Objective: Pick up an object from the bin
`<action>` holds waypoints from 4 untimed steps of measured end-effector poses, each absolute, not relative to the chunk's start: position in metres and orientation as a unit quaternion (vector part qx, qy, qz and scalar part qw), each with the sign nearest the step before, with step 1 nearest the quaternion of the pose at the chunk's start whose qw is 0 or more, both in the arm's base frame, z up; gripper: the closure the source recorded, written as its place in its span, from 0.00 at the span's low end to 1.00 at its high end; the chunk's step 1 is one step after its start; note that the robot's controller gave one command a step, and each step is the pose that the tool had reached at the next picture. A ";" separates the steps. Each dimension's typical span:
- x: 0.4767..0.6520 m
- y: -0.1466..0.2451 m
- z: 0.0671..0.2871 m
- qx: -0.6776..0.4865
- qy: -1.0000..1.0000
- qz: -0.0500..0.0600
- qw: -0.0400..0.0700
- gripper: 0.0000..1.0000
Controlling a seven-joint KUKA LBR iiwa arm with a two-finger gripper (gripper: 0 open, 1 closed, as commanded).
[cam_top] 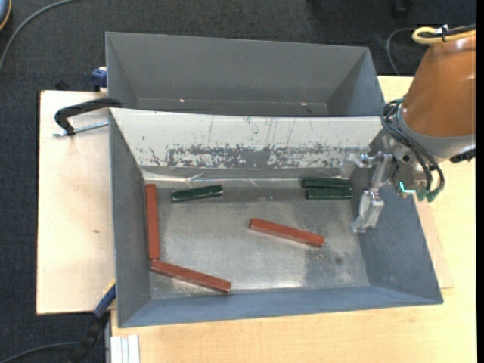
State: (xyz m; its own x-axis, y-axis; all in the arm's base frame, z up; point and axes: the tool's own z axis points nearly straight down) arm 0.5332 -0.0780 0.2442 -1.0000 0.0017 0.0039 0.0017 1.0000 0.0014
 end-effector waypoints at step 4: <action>0.565 0.009 0.228 0.261 -0.965 0.001 -0.007 1.00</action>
Offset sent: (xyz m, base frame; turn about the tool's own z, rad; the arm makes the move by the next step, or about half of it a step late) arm 0.0189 0.0893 -0.0770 -0.3544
